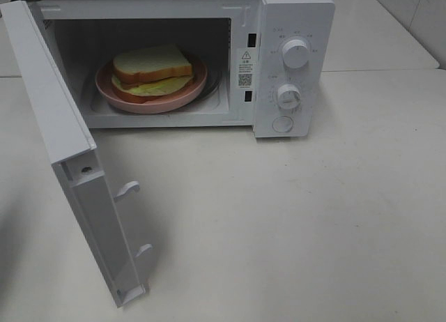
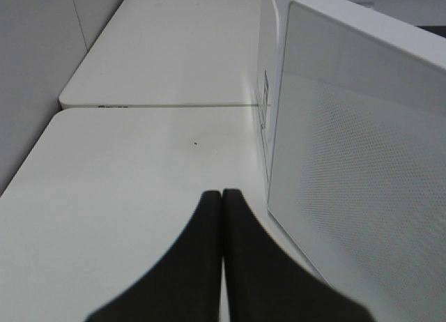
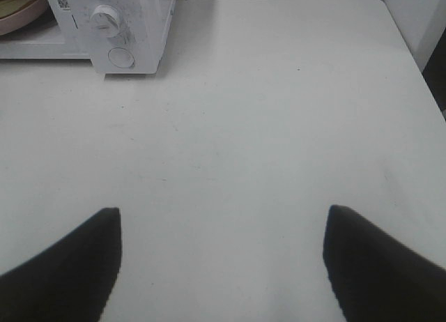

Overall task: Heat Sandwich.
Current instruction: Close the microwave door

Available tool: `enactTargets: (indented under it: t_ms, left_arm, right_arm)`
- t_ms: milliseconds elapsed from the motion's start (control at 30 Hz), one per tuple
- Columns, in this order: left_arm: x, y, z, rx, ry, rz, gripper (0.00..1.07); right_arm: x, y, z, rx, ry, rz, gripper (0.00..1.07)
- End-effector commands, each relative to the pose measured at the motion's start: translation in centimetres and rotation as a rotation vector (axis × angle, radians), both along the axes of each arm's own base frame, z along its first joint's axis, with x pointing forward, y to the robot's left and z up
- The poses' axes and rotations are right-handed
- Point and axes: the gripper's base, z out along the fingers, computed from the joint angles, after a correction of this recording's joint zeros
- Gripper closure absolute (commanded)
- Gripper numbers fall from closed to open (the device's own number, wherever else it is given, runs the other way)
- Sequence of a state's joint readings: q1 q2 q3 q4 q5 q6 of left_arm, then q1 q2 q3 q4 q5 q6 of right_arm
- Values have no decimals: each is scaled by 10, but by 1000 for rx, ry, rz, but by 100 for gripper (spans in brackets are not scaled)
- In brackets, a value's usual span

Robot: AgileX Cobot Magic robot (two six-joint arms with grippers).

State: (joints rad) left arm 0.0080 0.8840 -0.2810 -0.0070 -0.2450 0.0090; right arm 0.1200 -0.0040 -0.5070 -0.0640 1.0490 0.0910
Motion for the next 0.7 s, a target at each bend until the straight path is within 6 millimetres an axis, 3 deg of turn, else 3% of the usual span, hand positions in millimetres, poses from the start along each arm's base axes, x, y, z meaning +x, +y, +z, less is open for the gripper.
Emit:
enactTargets:
  t_ms: [33,367,700]
  left_arm:
    - [9,0,-1,8,-45,-3,107]
    - [41,-3,-24,21,-67,-35,107]
    - [69,-35,-39,99,-29,-243,107]
  right_arm:
    - [-4,0,0,1,-39,1,31]
    - [-4,0,0,1,-39,1,31]
    - [-4,0,0,1,-39,1,32]
